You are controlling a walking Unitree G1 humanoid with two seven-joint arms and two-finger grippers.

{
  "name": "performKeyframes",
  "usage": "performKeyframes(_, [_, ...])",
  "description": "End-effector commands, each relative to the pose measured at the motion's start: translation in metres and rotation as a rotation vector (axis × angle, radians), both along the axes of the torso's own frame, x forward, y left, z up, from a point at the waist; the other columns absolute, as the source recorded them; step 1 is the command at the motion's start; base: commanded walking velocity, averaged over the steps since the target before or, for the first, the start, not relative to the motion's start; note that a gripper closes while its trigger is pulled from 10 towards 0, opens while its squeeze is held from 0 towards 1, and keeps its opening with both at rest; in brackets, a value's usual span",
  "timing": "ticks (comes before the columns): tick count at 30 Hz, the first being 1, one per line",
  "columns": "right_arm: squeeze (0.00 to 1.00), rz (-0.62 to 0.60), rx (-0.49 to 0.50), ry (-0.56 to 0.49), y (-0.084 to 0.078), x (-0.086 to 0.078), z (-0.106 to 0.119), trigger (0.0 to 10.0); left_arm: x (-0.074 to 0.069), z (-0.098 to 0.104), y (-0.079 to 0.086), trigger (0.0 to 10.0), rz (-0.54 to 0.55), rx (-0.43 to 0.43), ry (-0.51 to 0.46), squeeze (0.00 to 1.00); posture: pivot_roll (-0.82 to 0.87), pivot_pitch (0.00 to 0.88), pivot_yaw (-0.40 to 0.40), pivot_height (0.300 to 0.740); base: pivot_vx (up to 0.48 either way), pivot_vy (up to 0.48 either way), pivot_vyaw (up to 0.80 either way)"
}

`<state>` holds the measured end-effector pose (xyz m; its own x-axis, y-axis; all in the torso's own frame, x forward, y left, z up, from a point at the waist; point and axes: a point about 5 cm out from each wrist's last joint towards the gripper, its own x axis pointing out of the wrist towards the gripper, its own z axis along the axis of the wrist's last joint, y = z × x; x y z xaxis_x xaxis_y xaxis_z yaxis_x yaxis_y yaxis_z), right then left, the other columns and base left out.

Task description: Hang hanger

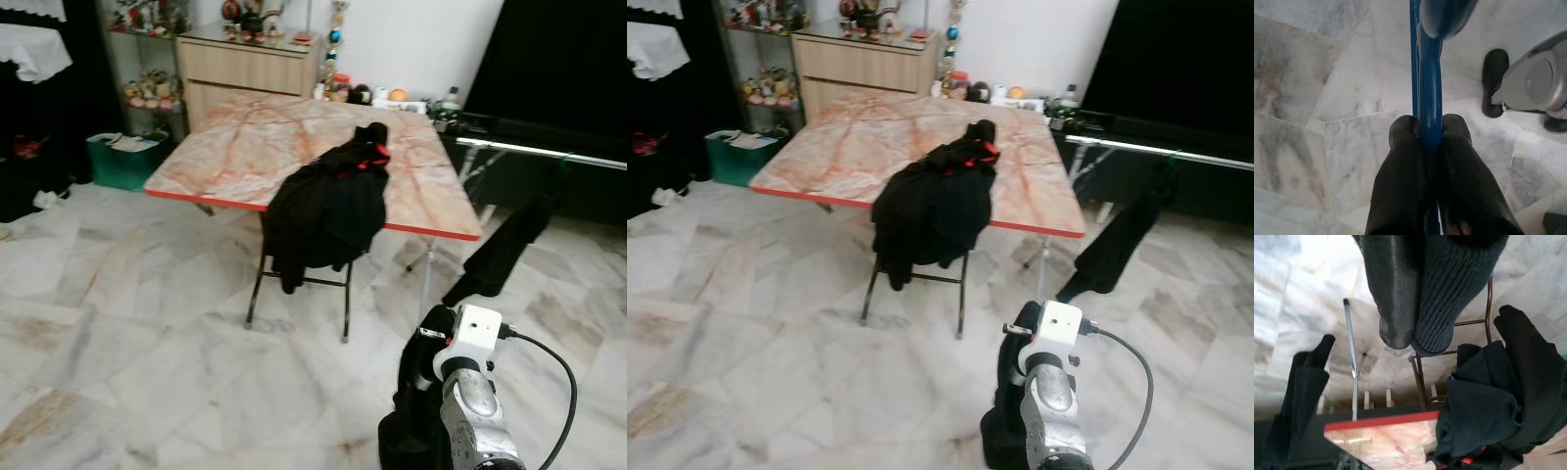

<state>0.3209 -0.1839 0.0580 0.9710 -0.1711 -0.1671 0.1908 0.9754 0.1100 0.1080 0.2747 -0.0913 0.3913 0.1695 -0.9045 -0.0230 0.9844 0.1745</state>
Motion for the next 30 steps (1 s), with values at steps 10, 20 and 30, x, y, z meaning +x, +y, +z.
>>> performKeyframes(10, [0.0,-0.005,-0.032,-0.035,-0.005,-0.011,0.002,10.0,0.007,-0.002,-0.013,10.0,0.028,-0.037,-0.056,0.0,0.11,0.0,-0.055,0.74,0.0,0.0,0.0])
performKeyframes(20, [0.0,0.04,-0.023,-0.04,0.008,-0.006,0.004,10.0,0.013,-0.004,-0.025,10.0,-0.01,-0.063,-0.028,0.0,0.14,0.0,-0.063,0.74,0.089,0.0,0.0])
performKeyframes(30, [0.0,0.126,-0.064,-0.088,0.021,-0.004,0.012,10.0,0.024,-0.005,-0.04,10.0,-0.029,-0.066,-0.031,0.0,0.12,0.0,-0.058,0.74,0.284,0.0,0.43])
